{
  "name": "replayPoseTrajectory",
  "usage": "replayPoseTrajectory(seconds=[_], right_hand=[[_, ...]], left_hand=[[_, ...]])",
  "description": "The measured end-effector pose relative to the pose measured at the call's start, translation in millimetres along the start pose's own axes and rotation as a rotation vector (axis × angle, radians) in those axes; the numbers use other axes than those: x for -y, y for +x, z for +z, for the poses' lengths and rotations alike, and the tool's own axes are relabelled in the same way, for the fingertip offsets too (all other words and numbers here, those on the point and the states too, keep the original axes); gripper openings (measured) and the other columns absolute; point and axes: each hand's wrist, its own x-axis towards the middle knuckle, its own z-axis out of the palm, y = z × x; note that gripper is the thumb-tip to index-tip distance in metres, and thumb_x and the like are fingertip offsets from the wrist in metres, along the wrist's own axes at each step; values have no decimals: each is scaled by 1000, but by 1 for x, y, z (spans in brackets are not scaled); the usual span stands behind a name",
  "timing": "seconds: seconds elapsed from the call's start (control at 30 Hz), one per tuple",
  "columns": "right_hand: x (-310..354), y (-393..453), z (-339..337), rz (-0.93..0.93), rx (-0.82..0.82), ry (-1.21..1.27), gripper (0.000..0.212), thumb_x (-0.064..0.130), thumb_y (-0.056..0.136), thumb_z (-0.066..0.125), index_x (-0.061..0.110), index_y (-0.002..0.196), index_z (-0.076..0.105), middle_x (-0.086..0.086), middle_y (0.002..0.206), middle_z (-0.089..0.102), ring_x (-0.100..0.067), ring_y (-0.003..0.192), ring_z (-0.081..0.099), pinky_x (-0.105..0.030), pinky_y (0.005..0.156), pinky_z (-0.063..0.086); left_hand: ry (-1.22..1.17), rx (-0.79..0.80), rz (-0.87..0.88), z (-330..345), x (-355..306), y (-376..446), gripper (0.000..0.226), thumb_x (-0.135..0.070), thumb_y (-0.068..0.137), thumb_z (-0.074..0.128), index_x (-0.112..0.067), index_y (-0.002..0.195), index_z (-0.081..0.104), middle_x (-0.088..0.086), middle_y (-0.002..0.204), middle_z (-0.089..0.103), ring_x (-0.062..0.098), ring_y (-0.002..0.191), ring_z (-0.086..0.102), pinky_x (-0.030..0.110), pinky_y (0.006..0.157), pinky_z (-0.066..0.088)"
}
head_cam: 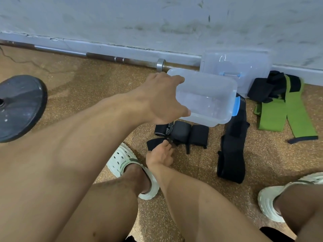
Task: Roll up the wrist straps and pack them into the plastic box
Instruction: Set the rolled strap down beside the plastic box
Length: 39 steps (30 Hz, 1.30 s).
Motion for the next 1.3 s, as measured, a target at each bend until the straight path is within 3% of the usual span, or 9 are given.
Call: replayPoseTrajectory(seconds=[0.2,0.37,0.57,0.73,0.97,1.3], right_hand=[[-6,1,5,30,0,56,76,44,91,61,11,152,28,-11,158,39,-30,140,41,-44,111,36],[-2,3,-1,193,19,283,69,45,95,58,9,149,37,-13,146,35,-32,134,35,-45,102,43],[-1,11,-2,311,17,503,74,42,93,66,11,154,38,-14,147,37,-34,136,38,-43,105,41],[-9,10,5,181,-30,458,72,41,93,65,16,155,39,-8,148,37,-29,137,37,-44,101,45],[-29,10,1,119,11,504,74,49,94,68,16,155,42,-8,154,40,-29,143,40,-43,110,40],[-42,19,-21,111,29,454,70,50,91,70,17,149,50,-8,148,44,-31,135,49,-40,105,44]], left_hand=[[-18,-1,5,0,-1,-1,90,-53,89,68,-26,161,22,2,166,24,28,155,12,40,120,23],[-18,9,17,-2,-6,-2,88,-52,90,67,-27,162,22,2,166,24,26,155,13,37,119,22],[-20,12,19,0,-6,-2,88,-52,90,67,-27,161,22,1,166,25,26,155,12,39,119,23],[-14,18,8,1,-3,-2,89,-52,90,67,-27,162,21,2,166,24,25,155,11,40,119,23],[-13,14,22,-2,-2,-4,88,-53,90,67,-28,161,22,1,167,23,24,155,11,42,121,22],[-7,-12,52,-10,-15,-8,85,-51,91,67,-29,160,24,0,165,27,21,154,14,39,119,25]])
